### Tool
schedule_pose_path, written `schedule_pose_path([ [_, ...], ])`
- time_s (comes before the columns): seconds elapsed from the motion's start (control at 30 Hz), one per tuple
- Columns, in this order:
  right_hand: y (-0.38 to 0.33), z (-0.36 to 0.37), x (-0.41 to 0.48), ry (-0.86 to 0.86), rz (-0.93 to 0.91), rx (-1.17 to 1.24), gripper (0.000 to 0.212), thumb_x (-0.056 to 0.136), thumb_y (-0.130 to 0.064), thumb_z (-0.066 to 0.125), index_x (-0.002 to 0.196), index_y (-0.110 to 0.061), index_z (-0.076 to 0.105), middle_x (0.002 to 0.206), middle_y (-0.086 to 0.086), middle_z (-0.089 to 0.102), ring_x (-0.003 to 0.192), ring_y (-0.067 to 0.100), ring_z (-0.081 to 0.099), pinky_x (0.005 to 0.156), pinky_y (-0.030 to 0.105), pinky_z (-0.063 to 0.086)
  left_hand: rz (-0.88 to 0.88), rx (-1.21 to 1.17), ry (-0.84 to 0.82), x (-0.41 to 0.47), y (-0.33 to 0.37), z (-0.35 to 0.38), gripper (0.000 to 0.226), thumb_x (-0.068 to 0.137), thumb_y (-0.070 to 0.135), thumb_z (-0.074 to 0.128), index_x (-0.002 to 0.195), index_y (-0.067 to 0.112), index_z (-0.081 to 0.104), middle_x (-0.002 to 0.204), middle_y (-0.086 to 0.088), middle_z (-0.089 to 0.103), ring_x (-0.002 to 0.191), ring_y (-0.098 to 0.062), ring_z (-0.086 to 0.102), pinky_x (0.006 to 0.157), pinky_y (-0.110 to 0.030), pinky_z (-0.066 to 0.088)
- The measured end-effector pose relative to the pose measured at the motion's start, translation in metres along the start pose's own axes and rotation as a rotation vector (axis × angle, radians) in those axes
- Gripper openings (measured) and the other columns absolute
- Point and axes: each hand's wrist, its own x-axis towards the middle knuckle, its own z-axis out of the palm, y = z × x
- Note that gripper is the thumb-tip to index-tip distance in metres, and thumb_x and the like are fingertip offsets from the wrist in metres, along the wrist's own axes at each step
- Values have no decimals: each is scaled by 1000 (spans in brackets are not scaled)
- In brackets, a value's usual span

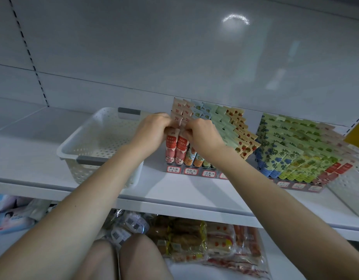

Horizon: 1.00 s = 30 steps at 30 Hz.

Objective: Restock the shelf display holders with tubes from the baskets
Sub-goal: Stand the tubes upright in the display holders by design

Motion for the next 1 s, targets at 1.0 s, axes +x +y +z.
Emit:
schedule_pose_path([
  [1.0, 5, -5, 4, -1, -23, 49, 19, 88, 6, 47, 87, 0, 65, 88, 18, 66, 73, 34, 65, 69, 44, 54, -24, 60, -33, 4, 2, -3, 21, 70, 8, 54, 76, 6, 74, 73, -14, 68, 70, -33, 64, 61, -41, 52],
])
